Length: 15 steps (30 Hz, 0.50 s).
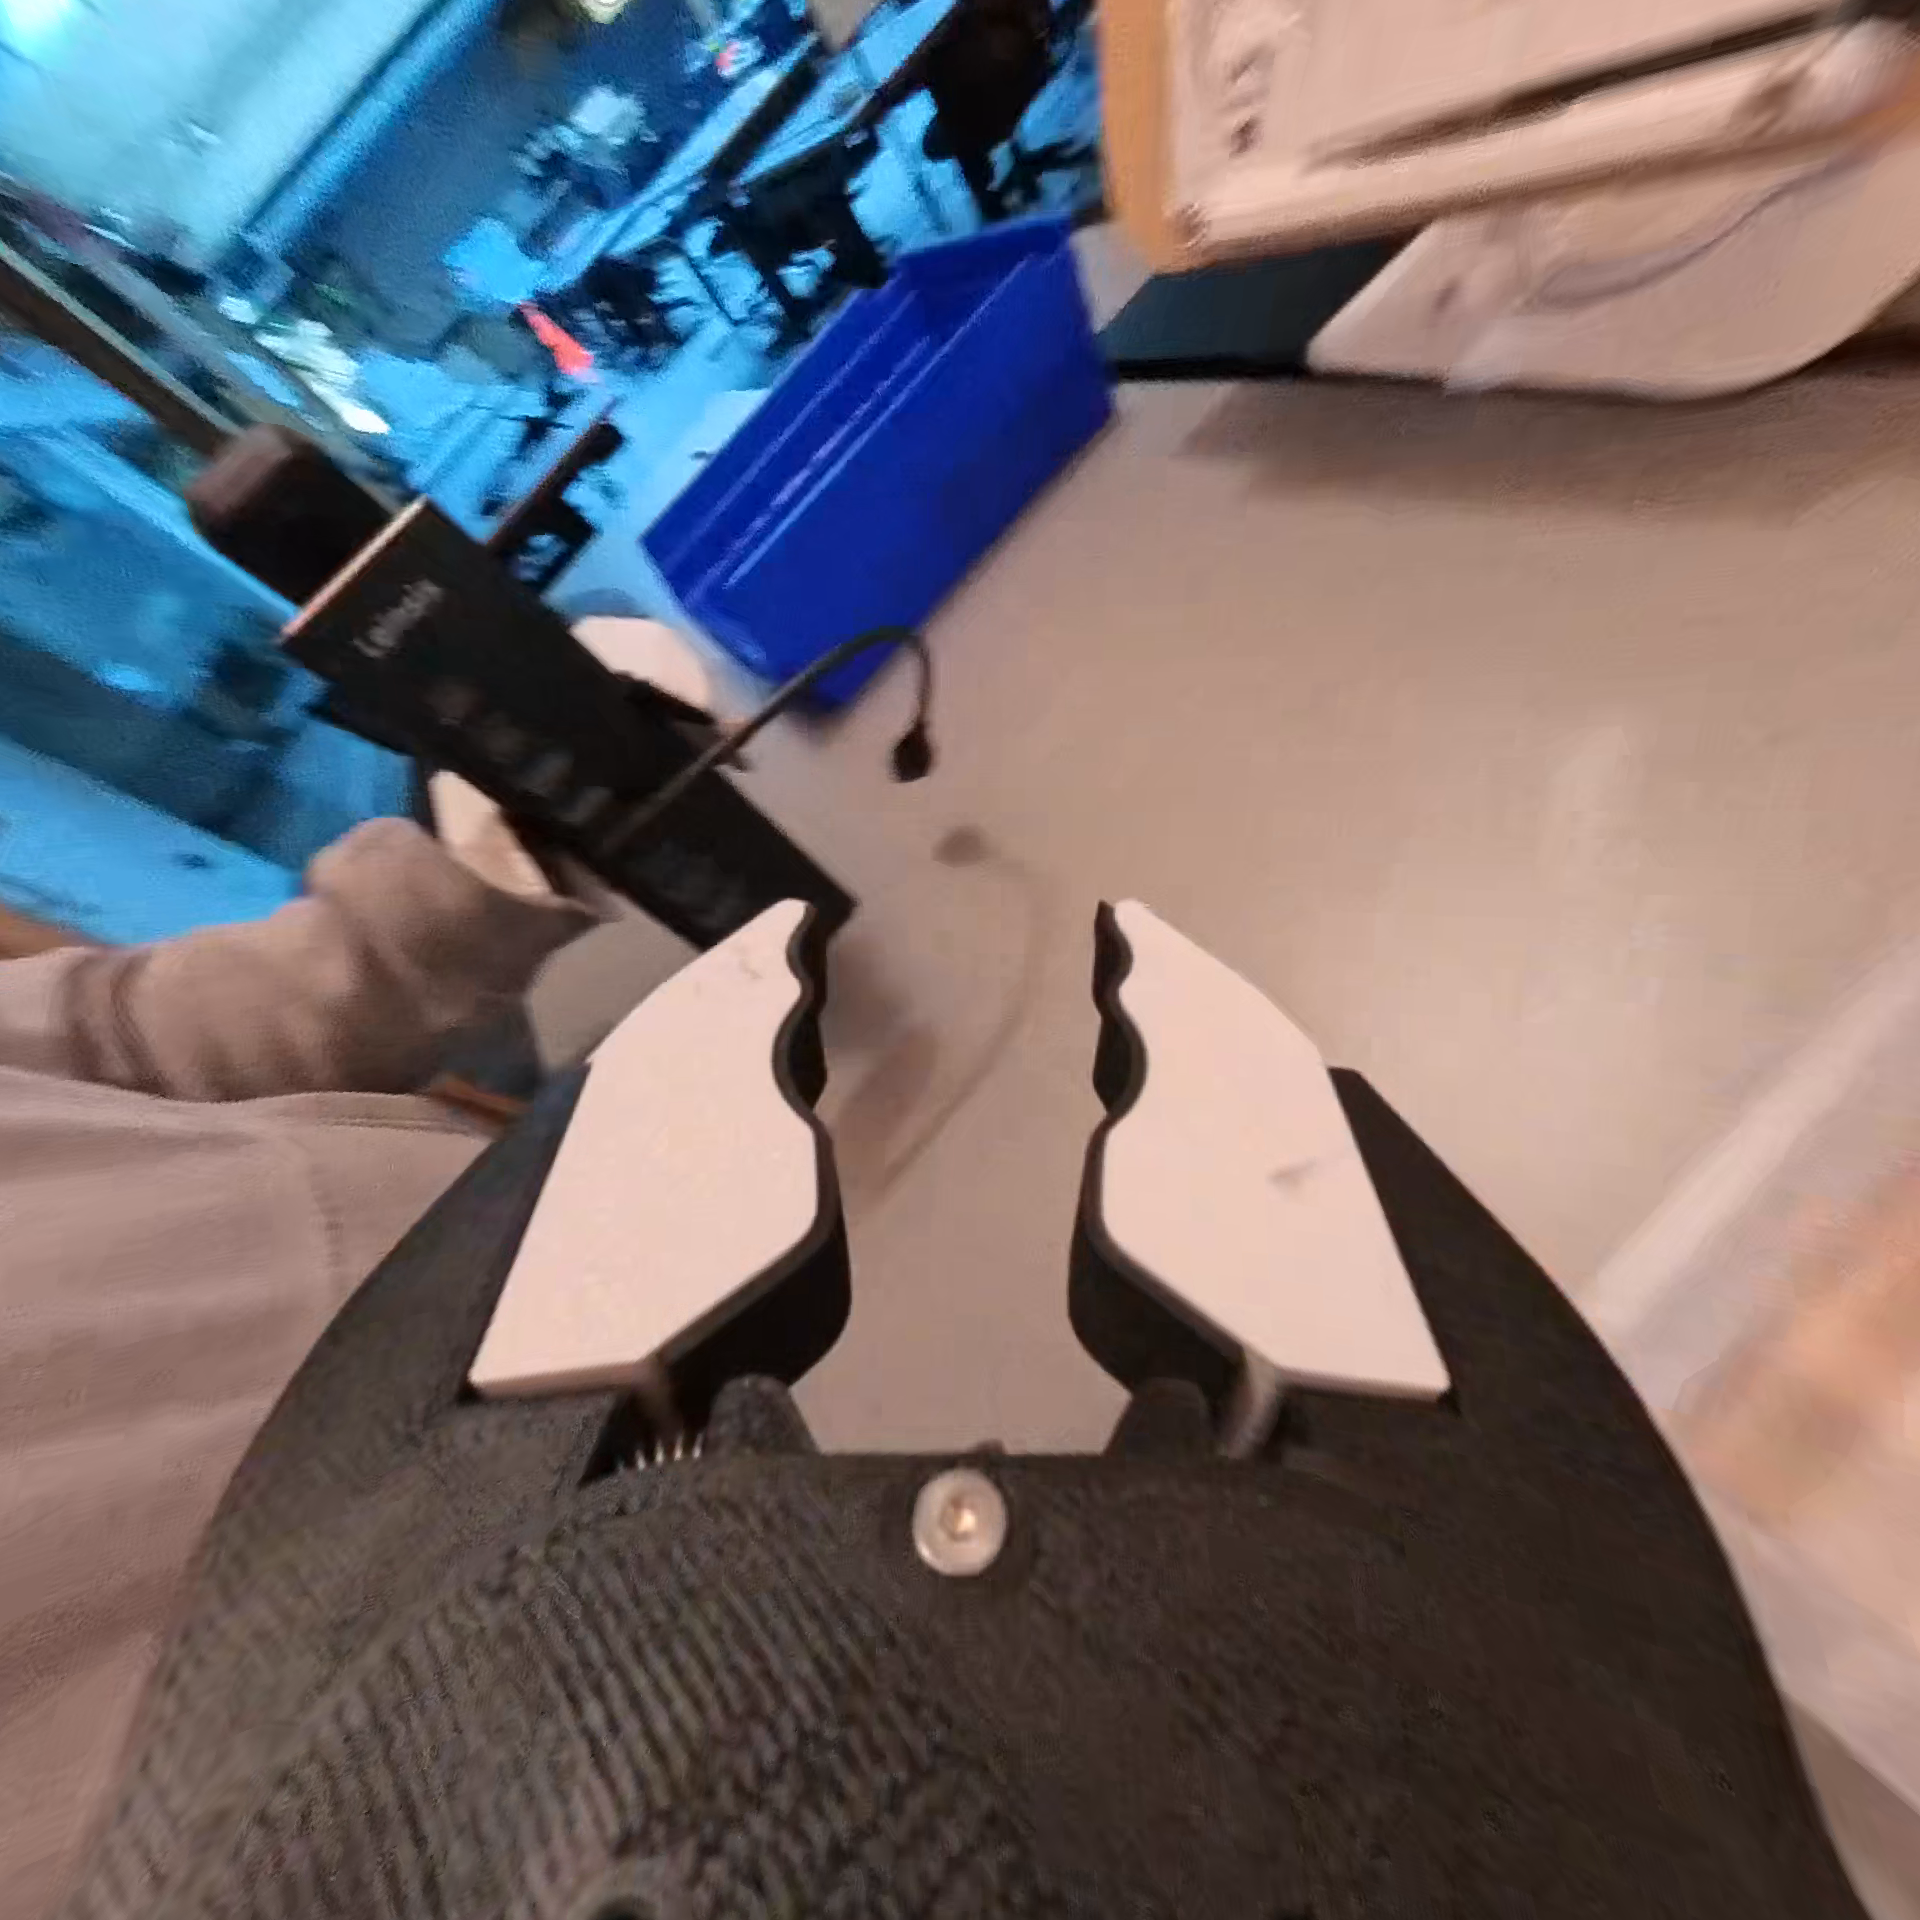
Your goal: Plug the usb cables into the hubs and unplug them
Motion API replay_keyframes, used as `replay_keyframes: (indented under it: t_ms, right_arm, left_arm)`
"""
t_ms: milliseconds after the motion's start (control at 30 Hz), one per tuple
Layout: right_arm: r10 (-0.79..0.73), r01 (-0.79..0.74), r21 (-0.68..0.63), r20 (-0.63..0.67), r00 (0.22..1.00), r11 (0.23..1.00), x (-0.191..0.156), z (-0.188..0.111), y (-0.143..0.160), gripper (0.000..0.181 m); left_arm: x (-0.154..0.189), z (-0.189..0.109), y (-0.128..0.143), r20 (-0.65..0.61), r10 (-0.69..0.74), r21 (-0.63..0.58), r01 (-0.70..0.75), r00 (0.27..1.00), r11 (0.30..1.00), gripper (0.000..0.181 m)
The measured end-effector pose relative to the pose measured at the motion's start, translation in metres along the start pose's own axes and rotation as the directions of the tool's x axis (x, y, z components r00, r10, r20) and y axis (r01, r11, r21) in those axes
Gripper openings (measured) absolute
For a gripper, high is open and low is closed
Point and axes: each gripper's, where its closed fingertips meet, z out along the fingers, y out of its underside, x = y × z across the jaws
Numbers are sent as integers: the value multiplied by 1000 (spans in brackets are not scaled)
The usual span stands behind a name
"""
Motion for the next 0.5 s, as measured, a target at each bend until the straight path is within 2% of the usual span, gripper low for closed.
replay_keyframes:
  t_ms: [67,133,233,300,500]
  right_arm:
    - [139,-122,-105,179,974,987,-35,35,26,50]
    - [279,-241,-166,262,924,956,-54,60,41,50]
    - [460,-424,-183,429,778,887,-80,75,38,35]
    - [511,-469,-214,469,721,857,-86,80,39,35]
    - [579,-528,-257,495,648,810,-96,84,41,28]
  left_arm:
    - [2,2,-1,-12,15,-1,-15,1000,1000,63]
    - [5,3,-2,-20,30,1,-30,999,1000,62]
    - [7,3,0,-26,59,-22,-60,998,998,62]
    - [7,1,3,-21,84,-50,-85,996,995,62]
    - [7,-3,7,-2,121,-68,-121,993,990,62]
